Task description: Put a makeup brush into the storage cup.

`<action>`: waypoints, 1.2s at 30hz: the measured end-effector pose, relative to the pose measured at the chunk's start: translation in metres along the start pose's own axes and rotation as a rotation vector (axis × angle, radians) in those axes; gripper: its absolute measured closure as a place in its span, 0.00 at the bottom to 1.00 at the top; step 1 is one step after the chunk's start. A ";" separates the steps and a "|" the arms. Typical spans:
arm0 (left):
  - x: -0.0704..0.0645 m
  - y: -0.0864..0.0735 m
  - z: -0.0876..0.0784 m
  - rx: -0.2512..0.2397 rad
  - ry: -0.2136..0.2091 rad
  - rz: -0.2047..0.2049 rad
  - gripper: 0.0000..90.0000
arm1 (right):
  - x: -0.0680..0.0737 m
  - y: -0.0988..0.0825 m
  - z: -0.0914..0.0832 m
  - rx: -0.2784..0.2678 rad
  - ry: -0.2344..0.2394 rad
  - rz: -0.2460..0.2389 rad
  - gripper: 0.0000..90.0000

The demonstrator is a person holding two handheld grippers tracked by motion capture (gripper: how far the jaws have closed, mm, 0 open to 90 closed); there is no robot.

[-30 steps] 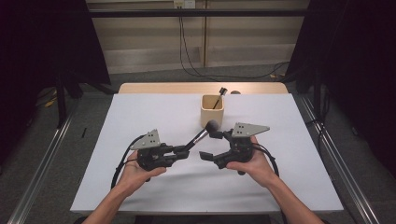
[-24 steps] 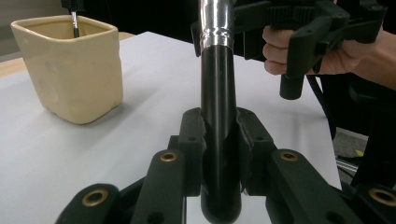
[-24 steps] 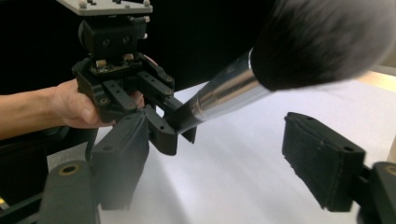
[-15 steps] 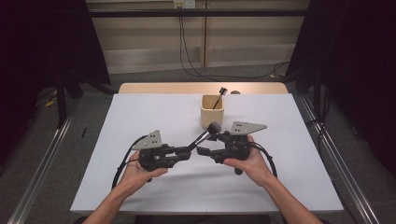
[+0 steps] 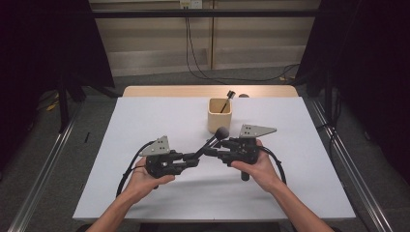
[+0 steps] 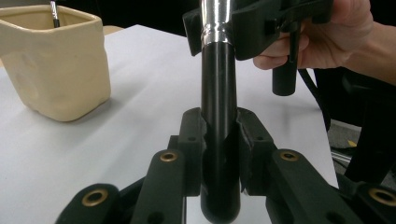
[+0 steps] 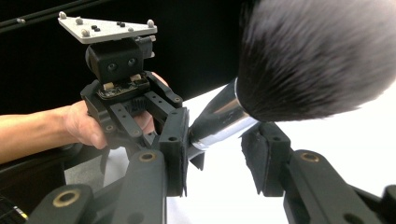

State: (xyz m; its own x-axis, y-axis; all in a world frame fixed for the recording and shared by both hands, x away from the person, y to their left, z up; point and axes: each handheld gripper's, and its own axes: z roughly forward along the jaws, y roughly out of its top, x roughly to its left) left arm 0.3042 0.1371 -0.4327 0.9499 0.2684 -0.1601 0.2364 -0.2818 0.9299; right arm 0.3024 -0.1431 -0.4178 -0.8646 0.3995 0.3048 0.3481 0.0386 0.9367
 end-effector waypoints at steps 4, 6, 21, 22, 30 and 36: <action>0.000 0.000 0.001 0.004 0.001 0.006 0.83 | 0.000 0.000 0.001 -0.004 0.002 0.008 0.68; 0.000 0.000 0.001 0.008 0.007 0.011 0.83 | 0.000 0.000 0.001 -0.007 0.004 0.014 0.68; -0.002 -0.003 0.009 0.022 0.010 0.014 0.81 | 0.002 0.001 0.002 -0.037 0.041 0.059 0.79; -0.003 -0.004 0.009 0.021 0.009 0.012 0.81 | 0.002 0.001 0.002 -0.036 0.042 0.059 0.79; -0.001 -0.005 0.008 0.023 0.027 -0.035 0.73 | 0.004 0.002 0.001 -0.046 0.037 0.039 0.79; -0.002 -0.006 0.007 0.024 0.047 -0.037 0.64 | 0.004 0.005 -0.002 -0.047 0.029 0.020 0.79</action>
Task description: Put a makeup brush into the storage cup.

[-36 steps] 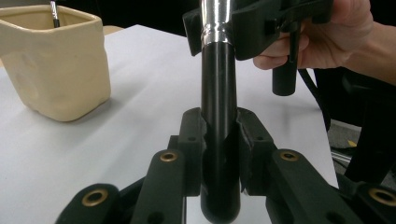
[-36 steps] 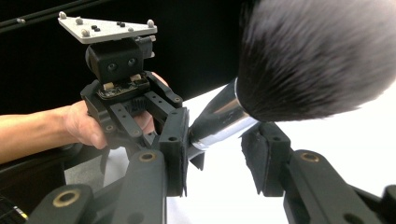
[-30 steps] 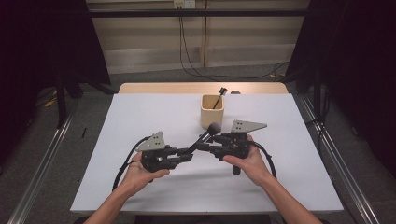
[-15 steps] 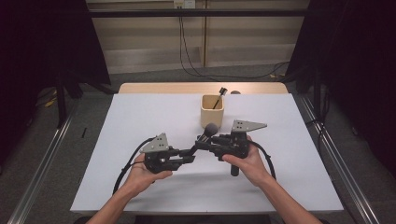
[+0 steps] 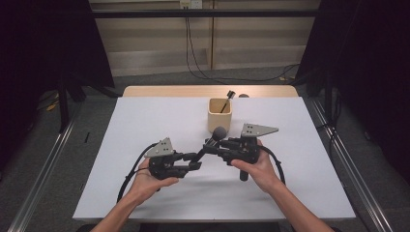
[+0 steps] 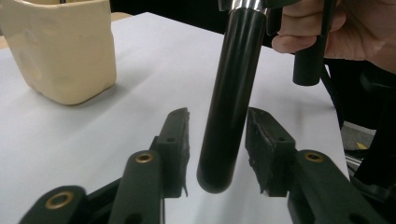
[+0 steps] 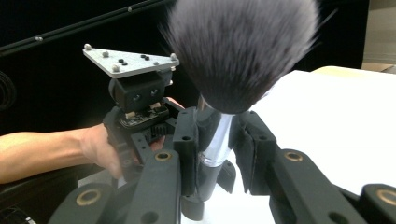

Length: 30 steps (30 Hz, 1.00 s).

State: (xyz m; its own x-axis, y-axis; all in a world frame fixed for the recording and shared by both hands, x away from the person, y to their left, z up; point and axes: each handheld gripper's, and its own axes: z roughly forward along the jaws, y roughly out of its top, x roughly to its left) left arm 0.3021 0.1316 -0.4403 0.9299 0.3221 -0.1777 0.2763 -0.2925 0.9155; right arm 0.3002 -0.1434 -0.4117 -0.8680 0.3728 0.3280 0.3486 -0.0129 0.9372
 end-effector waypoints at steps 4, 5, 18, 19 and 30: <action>0.002 0.000 -0.002 0.014 0.021 -0.001 0.56 | -0.001 0.001 -0.002 0.014 -0.012 -0.013 0.79; 0.002 0.000 -0.003 0.016 0.026 -0.007 0.53 | -0.002 0.001 -0.002 0.019 -0.016 -0.016 0.79; 0.004 0.000 -0.015 0.008 0.149 -0.037 0.16 | -0.004 0.003 -0.009 0.043 -0.051 -0.045 0.79; 0.005 0.000 -0.017 0.014 0.155 -0.033 0.14 | -0.004 0.003 -0.009 0.047 -0.051 -0.044 0.79; 0.015 0.003 -0.042 0.007 0.228 -0.066 0.04 | -0.009 0.007 -0.019 0.075 -0.096 -0.037 0.79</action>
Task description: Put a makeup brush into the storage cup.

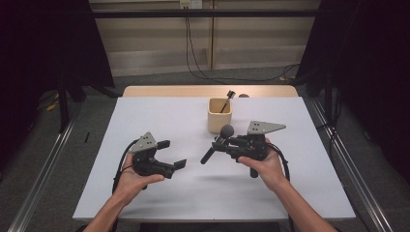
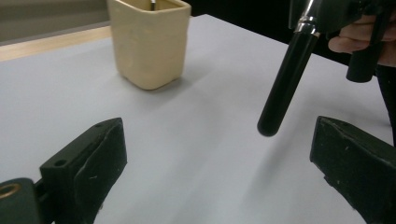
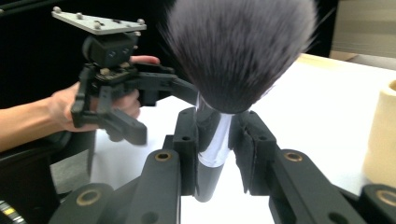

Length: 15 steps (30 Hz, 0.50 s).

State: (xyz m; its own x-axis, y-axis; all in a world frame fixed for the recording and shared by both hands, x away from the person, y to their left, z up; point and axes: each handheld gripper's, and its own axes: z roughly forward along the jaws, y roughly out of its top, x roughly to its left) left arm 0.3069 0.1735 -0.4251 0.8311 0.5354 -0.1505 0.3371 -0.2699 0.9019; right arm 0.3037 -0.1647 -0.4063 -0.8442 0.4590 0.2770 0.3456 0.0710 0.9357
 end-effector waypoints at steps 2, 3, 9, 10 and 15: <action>0.002 -0.001 -0.005 -0.010 0.006 -0.007 0.04 | -0.002 0.001 -0.001 0.000 -0.007 0.005 0.79; 0.003 -0.001 -0.007 -0.011 0.011 -0.010 0.03 | -0.002 0.001 -0.002 0.004 -0.014 0.005 0.79; 0.002 -0.004 -0.019 -0.022 0.056 -0.005 0.03 | -0.006 0.002 -0.008 0.026 -0.039 0.004 0.79; 0.002 -0.005 -0.020 -0.030 0.060 -0.003 0.03 | -0.006 0.002 -0.008 0.028 -0.042 0.003 0.79; -0.001 -0.009 -0.029 -0.036 0.109 -0.031 0.03 | -0.008 0.004 -0.015 0.037 -0.057 0.001 0.79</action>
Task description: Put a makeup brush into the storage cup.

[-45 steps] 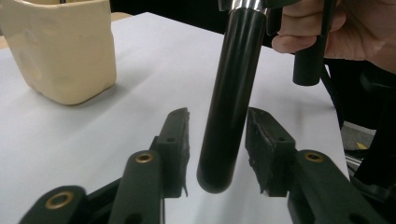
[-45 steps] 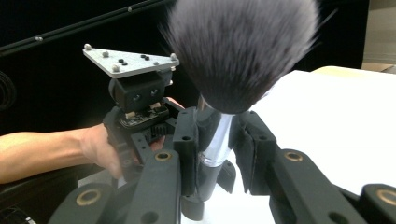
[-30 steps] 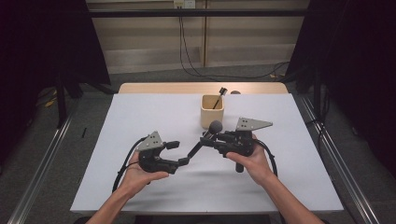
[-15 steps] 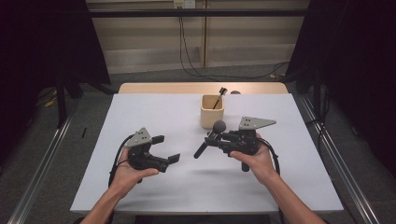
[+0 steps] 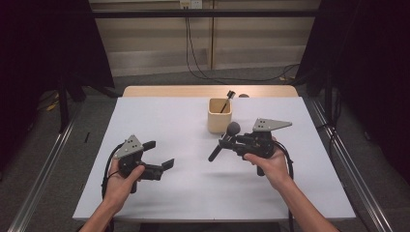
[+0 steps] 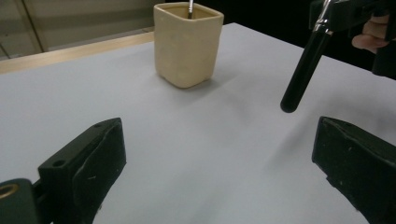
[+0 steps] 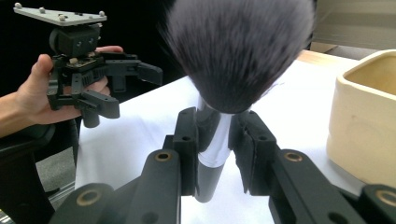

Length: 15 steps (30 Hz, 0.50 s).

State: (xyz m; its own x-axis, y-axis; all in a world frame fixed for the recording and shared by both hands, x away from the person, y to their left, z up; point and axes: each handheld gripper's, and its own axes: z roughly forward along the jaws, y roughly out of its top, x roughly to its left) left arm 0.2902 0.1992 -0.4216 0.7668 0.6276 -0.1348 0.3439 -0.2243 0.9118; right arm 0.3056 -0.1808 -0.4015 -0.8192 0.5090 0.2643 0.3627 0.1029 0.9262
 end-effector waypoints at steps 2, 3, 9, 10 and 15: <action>-0.002 -0.002 -0.002 -0.007 0.001 -0.035 0.03 | 0.000 0.000 -0.002 -0.005 -0.002 -0.001 0.79; -0.002 -0.003 -0.004 -0.004 0.004 -0.055 0.03 | 0.000 0.000 -0.002 -0.005 -0.004 -0.002 0.79; 0.000 -0.010 -0.016 -0.069 0.053 -0.032 0.03 | -0.003 0.004 -0.009 -0.012 -0.024 -0.009 0.79; 0.001 -0.012 -0.019 -0.064 0.065 -0.028 0.03 | -0.004 0.004 -0.010 -0.015 -0.031 -0.008 0.79; 0.004 -0.021 -0.030 -0.097 0.092 -0.022 0.03 | -0.010 0.009 -0.017 -0.023 -0.056 -0.010 0.79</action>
State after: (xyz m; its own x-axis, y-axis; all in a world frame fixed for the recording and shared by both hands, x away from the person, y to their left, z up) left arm 0.2696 0.2287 -0.4293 0.7054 0.6981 -0.1230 0.3021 -0.1391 0.9431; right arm 0.3098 -0.1990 -0.3910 -0.7964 0.5552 0.2398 0.3436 0.0891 0.9349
